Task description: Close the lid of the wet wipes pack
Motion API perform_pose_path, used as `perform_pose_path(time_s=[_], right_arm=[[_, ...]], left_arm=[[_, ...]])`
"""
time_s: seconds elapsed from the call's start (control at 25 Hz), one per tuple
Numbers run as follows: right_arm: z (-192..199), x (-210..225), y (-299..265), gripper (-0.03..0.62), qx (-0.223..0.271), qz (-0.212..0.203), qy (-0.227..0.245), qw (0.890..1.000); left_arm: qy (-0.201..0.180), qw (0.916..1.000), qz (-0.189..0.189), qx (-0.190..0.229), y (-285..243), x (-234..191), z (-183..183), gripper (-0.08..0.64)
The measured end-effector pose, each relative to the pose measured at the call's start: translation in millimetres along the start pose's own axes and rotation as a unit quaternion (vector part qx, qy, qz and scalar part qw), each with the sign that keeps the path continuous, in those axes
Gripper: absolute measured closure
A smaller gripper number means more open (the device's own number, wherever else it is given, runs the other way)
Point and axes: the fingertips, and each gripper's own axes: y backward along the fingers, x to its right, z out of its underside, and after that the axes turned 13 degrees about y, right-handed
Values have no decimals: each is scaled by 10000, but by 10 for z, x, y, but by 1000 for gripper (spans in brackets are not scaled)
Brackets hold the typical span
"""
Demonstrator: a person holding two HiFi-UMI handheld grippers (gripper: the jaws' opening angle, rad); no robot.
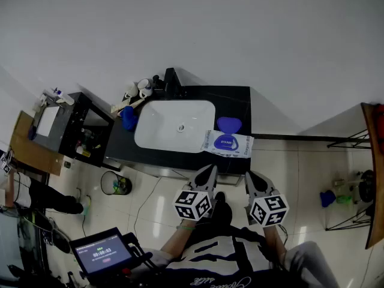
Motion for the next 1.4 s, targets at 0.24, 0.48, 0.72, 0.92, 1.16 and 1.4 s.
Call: perform_pose_path(time_s=[0.24, 0.48, 0.72, 0.92, 1.16, 1.4], right_arm=[[-194, 161, -752, 600, -53, 162, -38, 9998], [-253, 257, -1063, 600, -250, 278, -29, 9993], [-219, 461, -1199, 600, -479, 355, -42, 9982], [-165, 782, -1329, 600, -717, 330, 23, 9969], [93, 1333, -1484, 600, -1210, 65, 267, 9923], [249, 1630, -2106, 600, -1792, -633, 708, 9792]], left_arm=[[15, 9994, -83, -324, -549, -660, -270, 560], [247, 9972, -171, -688, -902, -1041, -240, 560], [466, 9919, -376, -1124, -1134, -1273, -26, 560], [722, 9791, -1011, -1612, -1214, -1512, 177, 560], [899, 9675, -1444, -1869, -1257, -1486, 406, 560], [939, 9621, -1774, -1849, -1295, -1563, 414, 560]])
